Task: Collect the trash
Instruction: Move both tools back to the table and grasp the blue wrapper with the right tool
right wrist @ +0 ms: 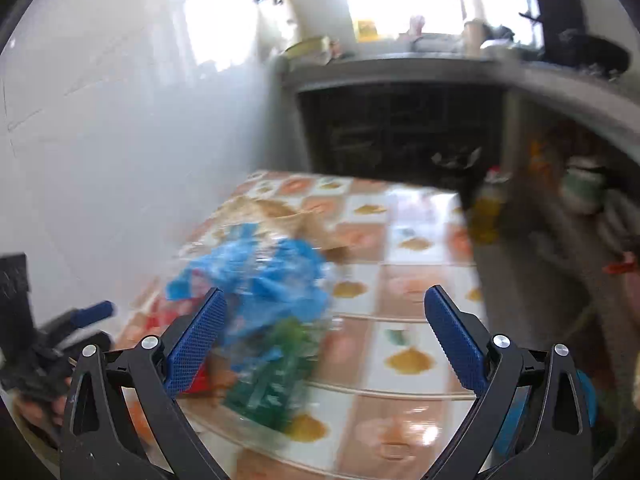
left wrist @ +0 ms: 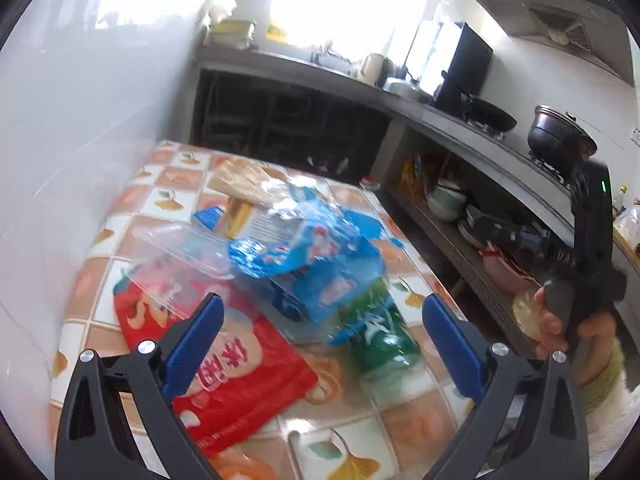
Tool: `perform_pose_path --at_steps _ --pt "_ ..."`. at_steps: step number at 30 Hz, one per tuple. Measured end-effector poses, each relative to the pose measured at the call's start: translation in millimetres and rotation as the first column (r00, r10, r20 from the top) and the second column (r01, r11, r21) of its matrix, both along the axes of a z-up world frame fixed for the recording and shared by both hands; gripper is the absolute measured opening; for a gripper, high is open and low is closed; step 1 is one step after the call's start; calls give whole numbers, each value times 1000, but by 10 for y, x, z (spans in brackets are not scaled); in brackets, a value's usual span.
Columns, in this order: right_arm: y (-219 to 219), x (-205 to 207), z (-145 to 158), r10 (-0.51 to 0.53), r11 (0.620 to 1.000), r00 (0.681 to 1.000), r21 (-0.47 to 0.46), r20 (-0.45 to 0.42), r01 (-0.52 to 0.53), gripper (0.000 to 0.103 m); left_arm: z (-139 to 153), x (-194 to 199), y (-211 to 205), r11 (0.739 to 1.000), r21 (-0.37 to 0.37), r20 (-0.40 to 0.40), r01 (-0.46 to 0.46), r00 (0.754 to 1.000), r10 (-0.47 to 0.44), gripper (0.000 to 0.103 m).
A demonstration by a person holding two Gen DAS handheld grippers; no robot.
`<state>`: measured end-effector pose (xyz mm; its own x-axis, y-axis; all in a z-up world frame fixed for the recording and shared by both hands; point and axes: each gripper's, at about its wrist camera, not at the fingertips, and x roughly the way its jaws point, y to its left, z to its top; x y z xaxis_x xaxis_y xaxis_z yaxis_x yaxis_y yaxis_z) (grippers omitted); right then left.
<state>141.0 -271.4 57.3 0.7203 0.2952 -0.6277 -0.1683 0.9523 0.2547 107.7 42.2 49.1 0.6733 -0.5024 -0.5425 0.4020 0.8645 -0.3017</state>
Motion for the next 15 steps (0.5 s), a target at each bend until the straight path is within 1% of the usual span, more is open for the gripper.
perform_pose_path --at_steps 2,5,8,11,15 --pt "159 232 -24 63 997 996 43 -62 -61 95 -43 46 -12 1000 13 13 -4 1000 3 97" --pt "351 584 -132 66 997 989 40 -132 -61 95 -108 118 -4 1000 5 7 -3 1000 3 97" --pt "555 829 -281 81 996 976 47 -204 -73 95 -175 180 7 1000 -22 -12 5 1000 -5 97" --pt "781 950 -411 84 996 967 -11 -239 -89 95 -221 219 25 1000 -23 -22 3 1000 -3 97" --pt "961 909 -538 97 987 959 -95 -266 -126 95 -265 228 55 1000 -25 -34 -4 999 3 97"
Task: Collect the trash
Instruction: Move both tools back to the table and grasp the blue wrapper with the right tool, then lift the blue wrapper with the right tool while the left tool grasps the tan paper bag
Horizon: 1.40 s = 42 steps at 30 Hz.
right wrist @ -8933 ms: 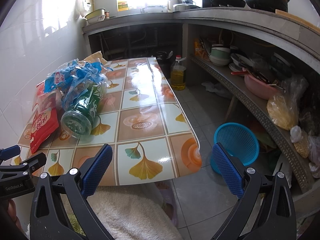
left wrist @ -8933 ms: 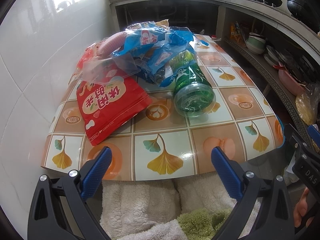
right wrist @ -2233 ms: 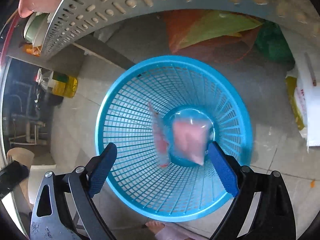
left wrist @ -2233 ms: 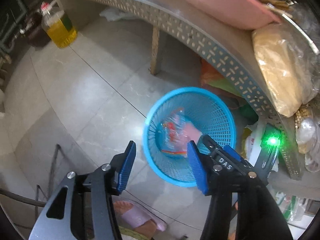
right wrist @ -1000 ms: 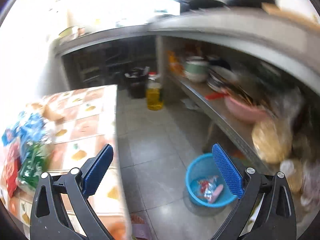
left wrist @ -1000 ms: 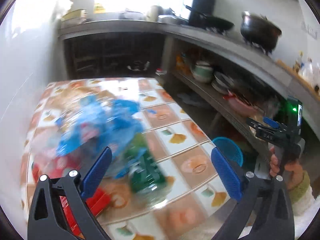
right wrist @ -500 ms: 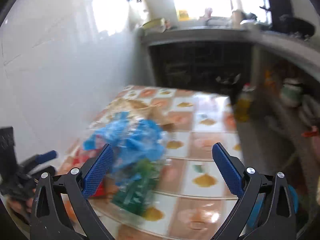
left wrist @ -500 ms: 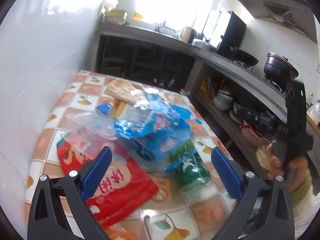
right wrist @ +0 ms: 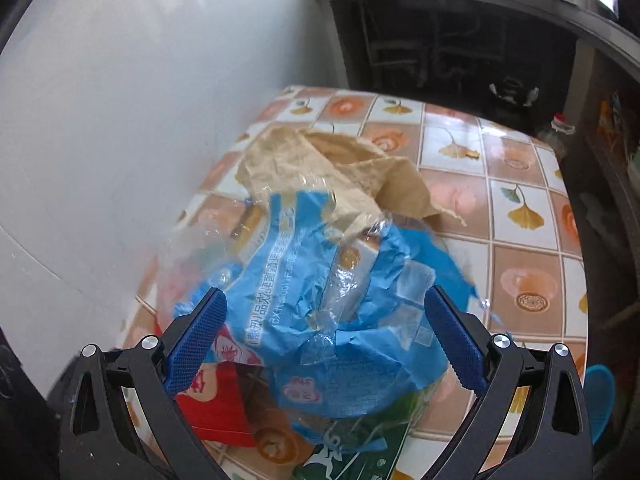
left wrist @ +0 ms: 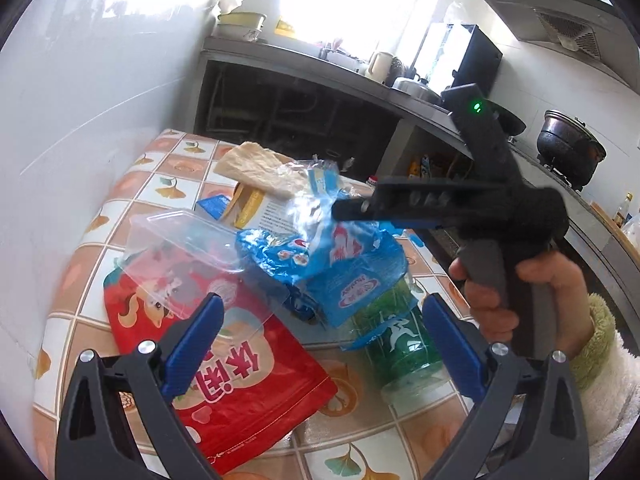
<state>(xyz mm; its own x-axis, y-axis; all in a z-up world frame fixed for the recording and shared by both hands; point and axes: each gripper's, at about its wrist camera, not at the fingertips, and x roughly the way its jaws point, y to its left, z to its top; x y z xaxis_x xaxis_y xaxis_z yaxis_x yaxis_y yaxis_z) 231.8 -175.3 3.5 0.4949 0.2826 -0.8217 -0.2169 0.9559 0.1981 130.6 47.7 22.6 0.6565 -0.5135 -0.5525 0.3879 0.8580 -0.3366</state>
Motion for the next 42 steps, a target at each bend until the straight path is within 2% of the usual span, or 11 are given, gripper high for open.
perform_pose_path --at_steps 7,9,16,19,21,23,26,32,36,39,42 --pt "150 -93 -74 26 992 999 -121 33 -21 95 -65 0 36 1000 9 -13 5 1000 -5 97" --pt "194 -165 -73 43 986 998 -161 50 -35 90 -67 -17 52 1000 18 -6 -6 1000 6 97" --pt "159 -263 -110 49 983 998 -180 27 -43 48 -73 -55 117 998 36 -2 -45 999 46 95" --pt "110 -293 -61 47 988 998 -150 34 -42 37 -66 -70 120 998 40 -4 -53 999 53 94" --pt "70 -289 -33 47 993 998 -111 28 -44 30 -53 -79 126 997 41 -4 -58 998 59 93" --pt "-2 -279 -1 36 997 999 -65 24 -34 15 -48 -90 128 998 38 -5 -59 998 59 91" --pt "-102 -345 123 36 999 998 20 50 -37 7 -32 -118 124 998 28 -6 -51 999 51 87" --pt "-402 -572 482 12 983 990 178 138 -37 5 26 -166 101 1000 -13 1 -8 1000 8 78" --pt "-728 -728 662 -54 967 983 255 178 7 4 77 -181 45 999 -31 13 25 1000 -25 73" --pt "-1007 -876 760 -129 966 968 247 215 74 4 108 -182 -17 999 -23 27 45 999 -45 72" --pt "-1236 -1011 773 -201 969 949 189 244 157 4 142 -111 -73 998 -36 19 61 998 -60 69"
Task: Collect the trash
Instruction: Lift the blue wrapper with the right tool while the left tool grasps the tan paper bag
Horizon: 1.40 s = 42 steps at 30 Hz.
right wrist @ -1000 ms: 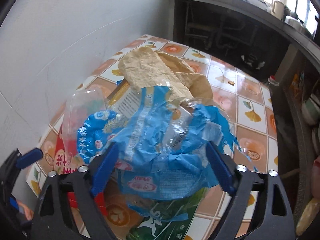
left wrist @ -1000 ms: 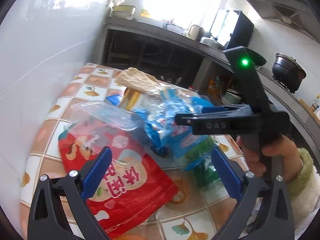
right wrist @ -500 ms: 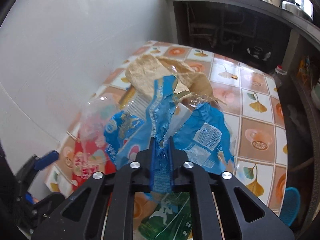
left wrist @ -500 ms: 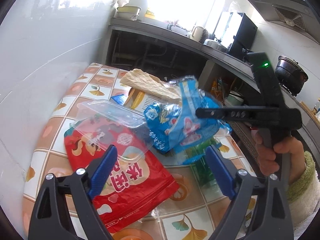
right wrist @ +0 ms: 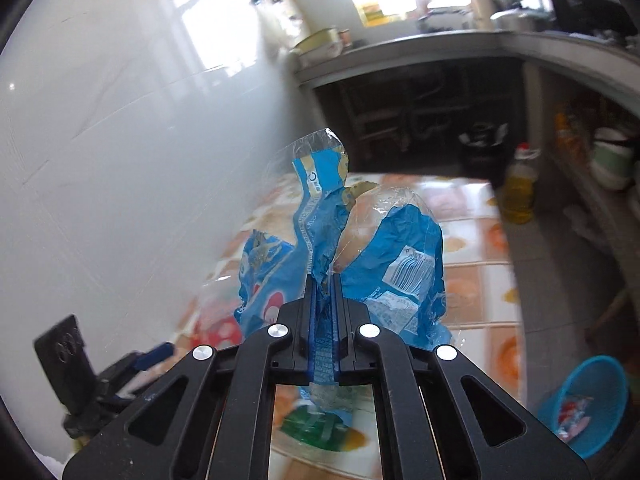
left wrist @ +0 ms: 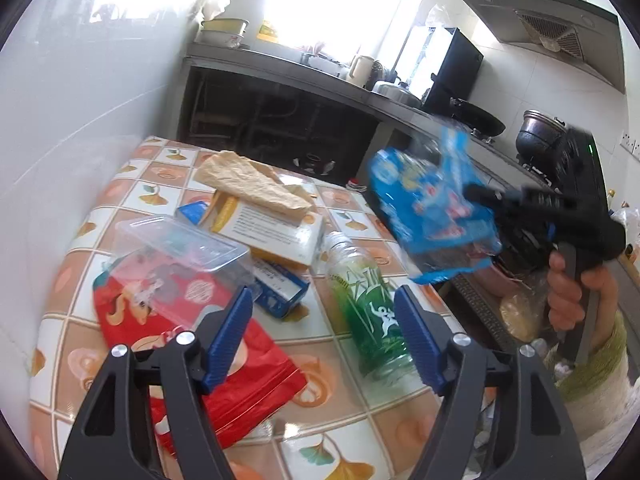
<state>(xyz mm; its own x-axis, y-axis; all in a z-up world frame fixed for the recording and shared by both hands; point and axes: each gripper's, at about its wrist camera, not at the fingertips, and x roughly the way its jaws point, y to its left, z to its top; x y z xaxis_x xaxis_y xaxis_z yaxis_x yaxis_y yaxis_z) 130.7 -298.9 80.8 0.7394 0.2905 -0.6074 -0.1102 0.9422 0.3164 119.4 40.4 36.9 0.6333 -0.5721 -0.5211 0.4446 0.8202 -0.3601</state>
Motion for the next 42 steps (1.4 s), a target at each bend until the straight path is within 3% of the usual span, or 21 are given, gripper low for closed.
perform_pose_path --at_steps 5,12,17,20,24,28,36,38,42 --pt "-295 -87 -269 -124 990 991 -75 -51 120 4 124 171 -127 1000 13 11 10 1000 -10 64" --pt "-481 -52 -834 -150 988 975 -51 -166 144 4 271 475 -371 990 140 31 13 999 -17 60" --pt "-549 -10 -985 -134 991 974 -9 -183 135 4 374 971 -485 976 217 -33 9 999 -2 60" --pt "-537 6 -1017 -115 993 977 11 -181 118 4 408 1351 -604 966 254 -93 46 995 -23 80" --pt "-574 41 -1094 -103 993 977 40 -186 113 4 282 1928 -868 931 354 -213 94 977 -18 86" --pt "-664 51 -1164 -102 991 975 69 -195 118 4 17 2387 -1110 889 448 -336 100 940 64 87" --pt "-778 56 -1229 -101 987 972 101 -212 124 4 -290 2761 -1461 819 556 -405 141 907 118 87" --pt "-788 60 -1232 -101 986 972 108 -213 126 4 -391 2831 -1521 792 592 -417 150 898 142 87" --pt "-799 52 -1230 -98 985 973 118 -209 125 4 -506 2914 -1568 754 643 -405 136 895 185 83"
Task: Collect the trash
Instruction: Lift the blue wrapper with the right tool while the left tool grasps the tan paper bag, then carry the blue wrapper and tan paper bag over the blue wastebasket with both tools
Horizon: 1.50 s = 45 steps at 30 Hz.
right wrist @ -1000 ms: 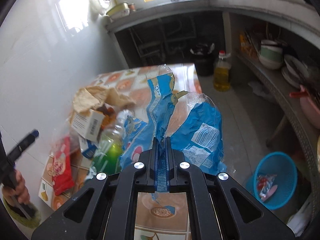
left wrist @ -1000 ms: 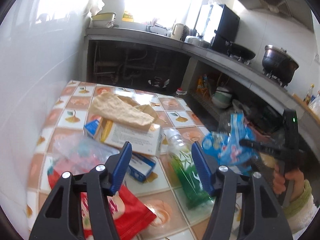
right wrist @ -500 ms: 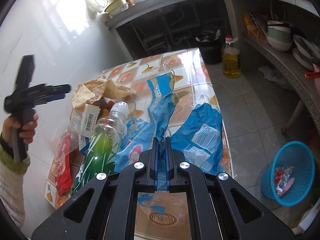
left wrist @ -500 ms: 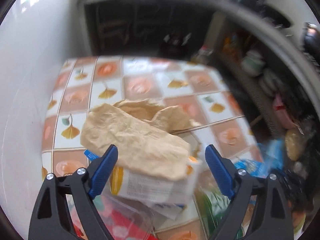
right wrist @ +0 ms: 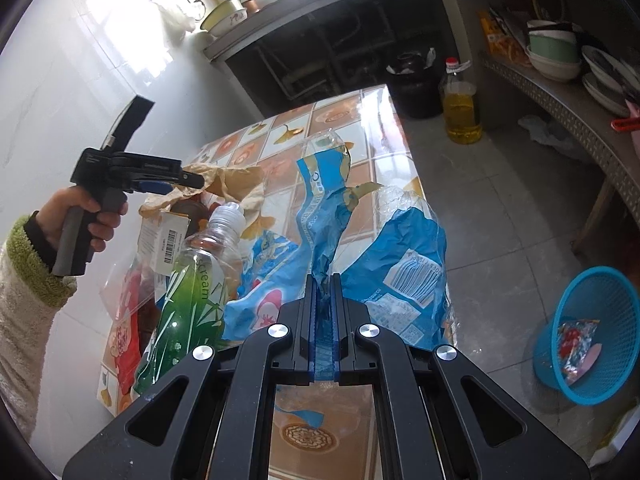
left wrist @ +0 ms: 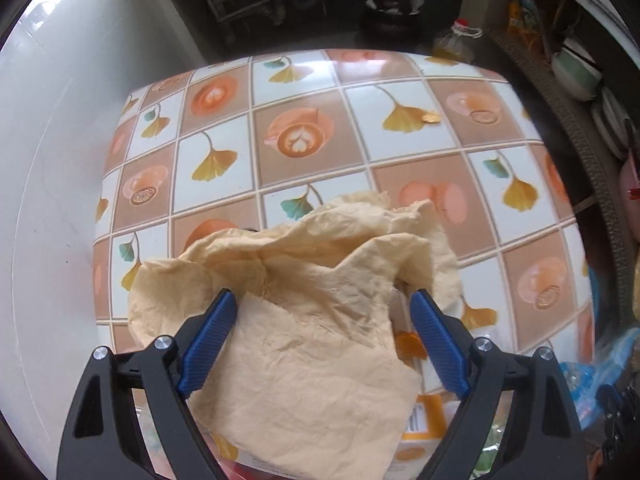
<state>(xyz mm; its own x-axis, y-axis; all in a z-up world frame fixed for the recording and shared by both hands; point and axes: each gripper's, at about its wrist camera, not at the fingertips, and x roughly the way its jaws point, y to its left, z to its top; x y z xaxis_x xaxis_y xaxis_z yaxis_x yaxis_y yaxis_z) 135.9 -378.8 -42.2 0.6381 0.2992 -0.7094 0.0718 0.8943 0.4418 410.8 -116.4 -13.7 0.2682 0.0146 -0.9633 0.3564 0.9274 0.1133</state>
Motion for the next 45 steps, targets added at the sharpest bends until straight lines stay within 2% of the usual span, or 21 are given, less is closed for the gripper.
perform_pose_path --at_steps 4,7,11,14,17,20,25,27,31,33,35,37,38,39,40,41,42,43,44,45 --pt "-14 -15 -10 2 1000 1000 6 1 -2 4 -12 -13 -22 998 65 44 13 999 -16 70" --pt "-24 -19 -13 2 1000 1000 12 3 -2 4 4 -43 -57 993 111 83 40 995 -49 54" --pt "-37 -30 -5 -1 1000 1000 13 6 1 4 46 -52 -41 992 114 113 48 992 -61 27" --pt "-56 -43 -3 -6 1000 1000 15 8 6 4 77 -50 -5 995 87 114 44 992 -54 10" --pt "-65 -49 -2 -12 1000 1000 16 8 12 4 185 -77 42 998 60 164 36 985 -46 4" --pt "-75 -64 1 -21 1000 1000 16 10 21 4 409 -211 50 997 45 264 64 962 -73 3" --pt "-87 -113 46 -36 999 999 20 23 35 4 922 -761 26 986 12 422 163 893 -153 3" --pt "-91 -149 86 -38 999 999 20 32 38 4 1113 -1119 14 976 15 481 217 854 -197 3" --pt "-115 -311 241 -54 999 996 7 74 53 4 1319 -1932 -20 946 75 588 315 752 -297 3" --pt "-145 -405 311 -65 998 994 -4 90 66 4 1293 -2436 -66 920 149 632 362 681 -370 3" --pt "-185 -517 377 -82 996 992 -14 99 84 4 1154 -2925 -153 882 261 663 394 591 -460 3" --pt "-222 -628 427 -100 994 990 -26 103 103 4 936 -3327 -266 826 384 665 413 497 -558 3" --pt "-240 -673 448 -108 993 989 -30 104 111 4 715 -3602 -357 767 485 647 420 418 -638 3" --pt "-258 -738 470 -116 992 988 -37 106 121 4 518 -3827 -428 713 557 624 426 351 -698 3" --pt "-271 -789 485 -124 991 987 -43 107 129 4 362 -3993 -472 671 598 601 438 308 -737 3" --pt "-287 -840 500 -132 989 985 -48 107 138 4 137 -4216 -539 610 642 563 464 256 -786 3" --pt "-304 -903 513 -141 988 984 -52 106 147 4 -18 -4357 -583 571 656 535 494 229 -813 3" --pt "-317 -951 519 -148 986 983 -55 105 155 4 -160 -4469 -617 535 659 505 528 216 -836 3" --pt "-334 -999 518 -155 985 982 -58 103 162 4 -311 -4571 -665 504 649 474 570 214 -854 3" --pt "-347 -1048 519 -163 984 981 -61 100 170 4 -409 -4633 -708 485 632 456 604 216 -863 3"
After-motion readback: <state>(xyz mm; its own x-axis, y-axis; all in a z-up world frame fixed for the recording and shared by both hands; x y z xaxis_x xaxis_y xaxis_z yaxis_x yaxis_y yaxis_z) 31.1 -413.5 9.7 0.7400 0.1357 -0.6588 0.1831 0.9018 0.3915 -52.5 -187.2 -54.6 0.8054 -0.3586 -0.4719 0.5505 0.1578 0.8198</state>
